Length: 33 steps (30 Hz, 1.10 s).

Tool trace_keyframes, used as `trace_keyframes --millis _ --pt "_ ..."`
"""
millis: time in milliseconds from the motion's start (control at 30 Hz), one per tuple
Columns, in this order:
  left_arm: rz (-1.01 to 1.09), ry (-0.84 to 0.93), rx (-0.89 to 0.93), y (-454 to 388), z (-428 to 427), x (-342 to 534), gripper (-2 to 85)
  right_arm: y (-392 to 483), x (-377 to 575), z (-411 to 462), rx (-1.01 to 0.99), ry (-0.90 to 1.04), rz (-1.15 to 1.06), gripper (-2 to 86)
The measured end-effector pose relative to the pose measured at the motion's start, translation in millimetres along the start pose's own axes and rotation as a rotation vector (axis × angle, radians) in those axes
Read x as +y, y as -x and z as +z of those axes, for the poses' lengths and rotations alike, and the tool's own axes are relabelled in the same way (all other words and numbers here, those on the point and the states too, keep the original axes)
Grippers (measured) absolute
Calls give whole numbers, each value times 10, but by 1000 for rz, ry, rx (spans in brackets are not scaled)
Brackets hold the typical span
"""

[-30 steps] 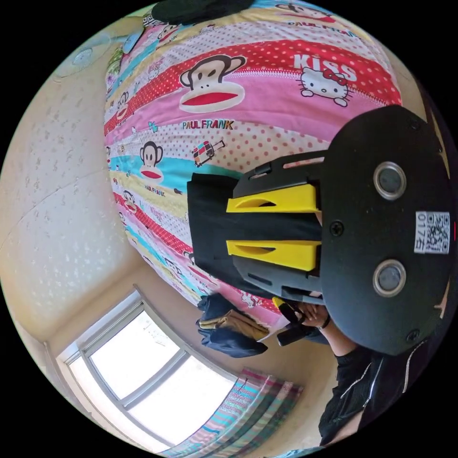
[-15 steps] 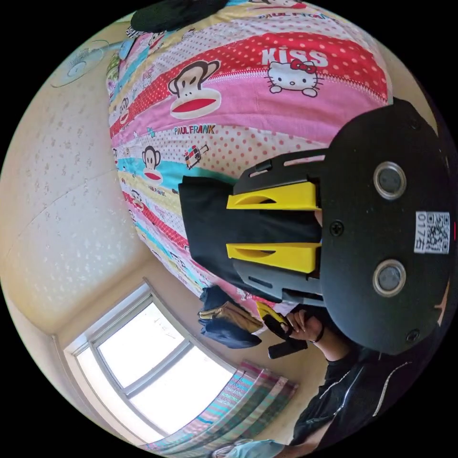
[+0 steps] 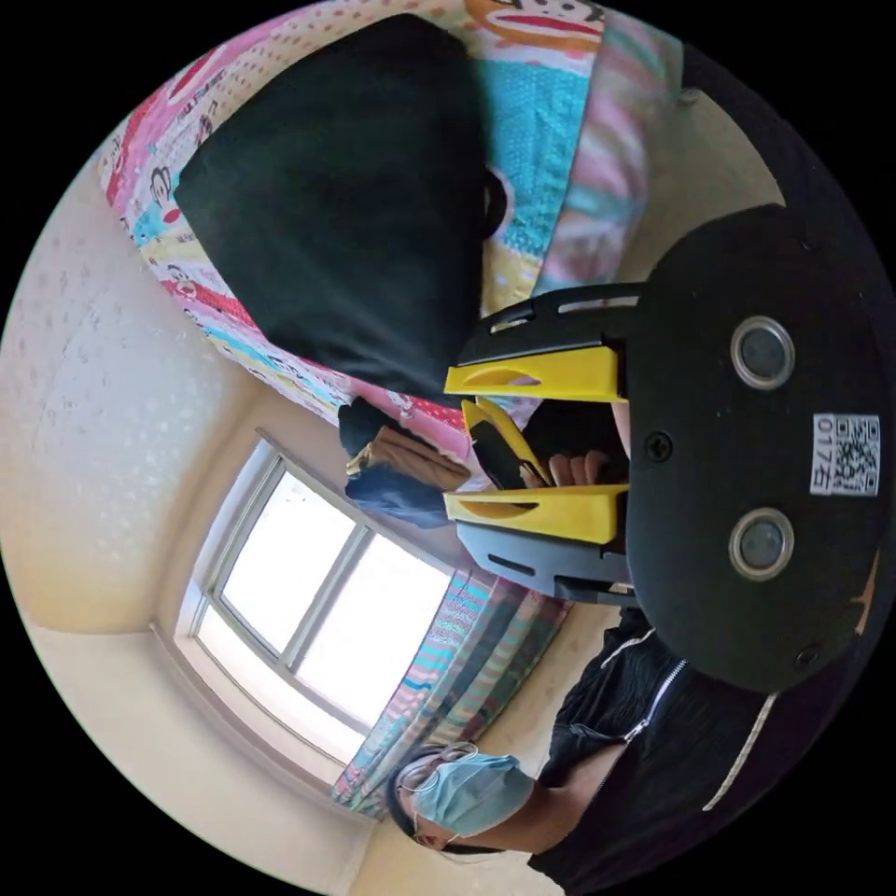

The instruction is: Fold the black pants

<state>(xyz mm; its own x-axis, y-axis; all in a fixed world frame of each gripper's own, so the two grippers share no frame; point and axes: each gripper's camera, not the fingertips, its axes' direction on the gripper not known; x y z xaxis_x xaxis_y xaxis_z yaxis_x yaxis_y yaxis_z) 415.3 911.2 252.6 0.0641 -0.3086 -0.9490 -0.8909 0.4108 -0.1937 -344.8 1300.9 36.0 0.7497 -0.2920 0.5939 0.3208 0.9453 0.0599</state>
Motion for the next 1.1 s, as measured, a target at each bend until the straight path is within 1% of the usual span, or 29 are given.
trace_keyframes --millis 67,200,300,400,467,533,567,633,733,800,900,1000,1100 --pt "15 -10 53 -4 39 12 109 -199 91 -78 33 -41 85 163" --pt "-40 -5 163 119 77 -121 109 -362 133 -61 -61 -32 127 166" --pt "-109 4 188 258 74 -177 87 -384 163 -10 -82 -20 138 169" --pt "-169 5 218 361 49 -180 83 -390 177 29 -83 -12 138 176" --pt "-204 13 207 372 -3 -183 113 -413 161 56 -64 -4 134 180" --pt "-197 -6 219 352 -87 -205 154 -459 130 68 -83 5 139 181" --pt "-182 -44 224 345 -161 -225 159 -495 113 66 -105 3 151 181" --pt "-202 -41 242 398 -156 -257 161 -536 97 47 -128 -15 161 181" --pt "-294 -12 248 607 -77 -257 141 -569 57 25 -125 -24 156 177" --pt "-343 -19 301 731 -85 -259 129 -589 18 15 -126 -24 147 175" --pt "-342 -32 329 819 -61 -289 107 -640 -54 -12 -121 -24 141 175" --pt "-393 -39 383 941 -66 -271 70 -682 -88 -17 -117 -27 147 176" --pt "-356 -67 397 887 -132 -284 53 -748 -89 6 -158 -35 188 180"
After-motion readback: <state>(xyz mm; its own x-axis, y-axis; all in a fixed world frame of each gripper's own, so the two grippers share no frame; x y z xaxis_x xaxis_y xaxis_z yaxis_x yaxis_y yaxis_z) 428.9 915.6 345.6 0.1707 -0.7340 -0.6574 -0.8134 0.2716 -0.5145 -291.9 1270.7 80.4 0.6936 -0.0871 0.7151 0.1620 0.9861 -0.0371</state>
